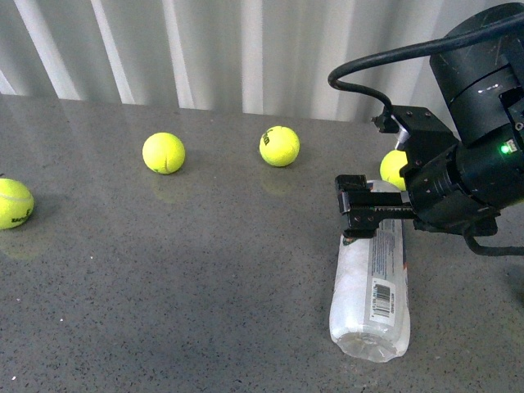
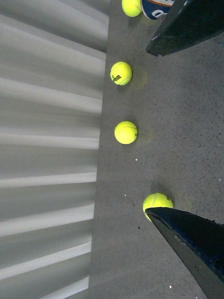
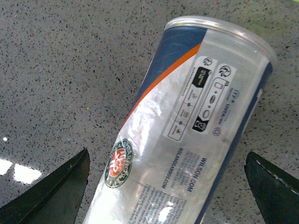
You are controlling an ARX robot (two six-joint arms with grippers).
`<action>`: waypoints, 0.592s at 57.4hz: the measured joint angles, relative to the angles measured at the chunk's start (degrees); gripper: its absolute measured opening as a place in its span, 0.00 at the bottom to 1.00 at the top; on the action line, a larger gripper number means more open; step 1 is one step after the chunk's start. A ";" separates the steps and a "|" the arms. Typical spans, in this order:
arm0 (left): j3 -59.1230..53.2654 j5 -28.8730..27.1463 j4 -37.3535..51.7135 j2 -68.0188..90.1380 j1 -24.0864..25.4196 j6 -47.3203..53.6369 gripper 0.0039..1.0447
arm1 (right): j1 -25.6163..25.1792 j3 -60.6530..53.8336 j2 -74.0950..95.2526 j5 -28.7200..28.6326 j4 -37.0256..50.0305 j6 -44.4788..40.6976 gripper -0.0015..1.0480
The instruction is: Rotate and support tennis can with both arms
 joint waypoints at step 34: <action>0.00 0.00 0.00 0.00 0.00 0.00 0.94 | 0.85 -1.09 2.27 3.58 2.60 0.46 0.69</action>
